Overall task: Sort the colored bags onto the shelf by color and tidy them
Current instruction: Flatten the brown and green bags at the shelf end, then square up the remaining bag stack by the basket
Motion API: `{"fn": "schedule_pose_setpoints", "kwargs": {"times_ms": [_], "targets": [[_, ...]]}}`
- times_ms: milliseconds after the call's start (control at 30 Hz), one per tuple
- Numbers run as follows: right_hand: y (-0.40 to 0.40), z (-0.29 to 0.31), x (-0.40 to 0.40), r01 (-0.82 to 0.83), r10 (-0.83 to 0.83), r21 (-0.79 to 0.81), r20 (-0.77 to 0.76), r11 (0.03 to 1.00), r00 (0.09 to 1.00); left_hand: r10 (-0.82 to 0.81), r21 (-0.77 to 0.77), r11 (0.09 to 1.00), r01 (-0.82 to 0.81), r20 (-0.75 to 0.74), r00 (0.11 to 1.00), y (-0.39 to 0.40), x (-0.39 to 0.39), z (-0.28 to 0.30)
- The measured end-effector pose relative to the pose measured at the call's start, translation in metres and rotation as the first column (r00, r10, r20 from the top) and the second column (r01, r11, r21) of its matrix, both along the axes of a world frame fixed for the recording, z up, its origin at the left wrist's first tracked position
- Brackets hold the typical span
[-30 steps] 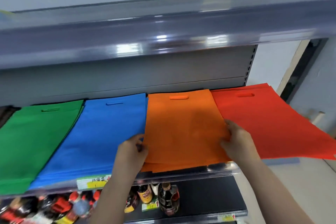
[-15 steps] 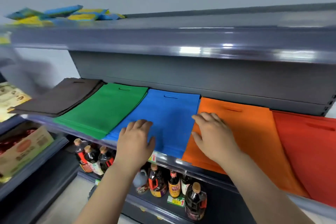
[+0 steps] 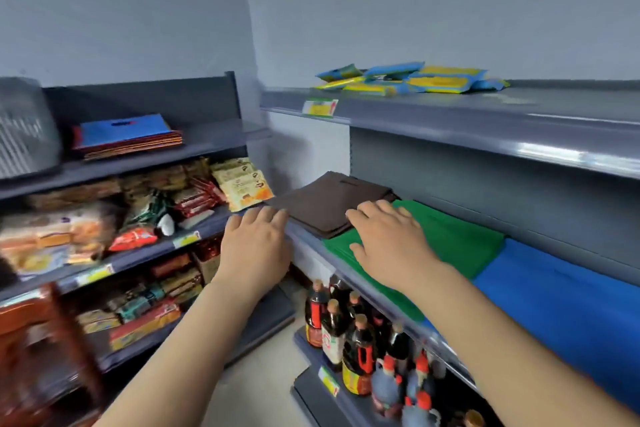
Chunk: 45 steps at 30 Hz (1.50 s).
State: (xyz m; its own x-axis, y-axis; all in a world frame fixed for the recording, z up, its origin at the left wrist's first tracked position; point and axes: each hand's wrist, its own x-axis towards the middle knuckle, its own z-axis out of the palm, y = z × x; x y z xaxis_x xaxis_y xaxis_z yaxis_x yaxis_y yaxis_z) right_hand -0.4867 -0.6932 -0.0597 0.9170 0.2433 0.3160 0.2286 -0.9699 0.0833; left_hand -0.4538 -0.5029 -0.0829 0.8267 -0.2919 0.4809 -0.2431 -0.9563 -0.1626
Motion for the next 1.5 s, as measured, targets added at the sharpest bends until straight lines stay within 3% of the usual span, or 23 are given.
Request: {"fn": "schedule_pose_setpoints", "kwargs": {"times_ms": [400, 867, 1167, 1500], "targets": [[0.199, 0.029, 0.148, -0.367, 0.363, 0.038, 0.092, 0.929, 0.927, 0.363, -0.021, 0.932, -0.362, 0.069, 0.929, 0.199, 0.074, 0.038], [0.333, 0.036, 0.317, -0.578, 0.573, 0.029, 0.101, 0.815, 0.813, 0.605, -0.046, 0.796, -0.604, -0.005, 0.796, 0.309, 0.200, 0.046], [0.393, 0.030, 0.425, -0.642, 0.641, 0.083, 0.037, 0.762, 0.766, 0.651, -0.110, 0.754, -0.648, -0.012, 0.759, 0.357, 0.285, 0.044], [0.465, 0.024, 0.514, -0.649, 0.649, 0.111, 0.041, 0.752, 0.759, 0.606, -0.195, 0.780, -0.594, -0.002, 0.796, 0.430, 0.366, 0.032]]}}
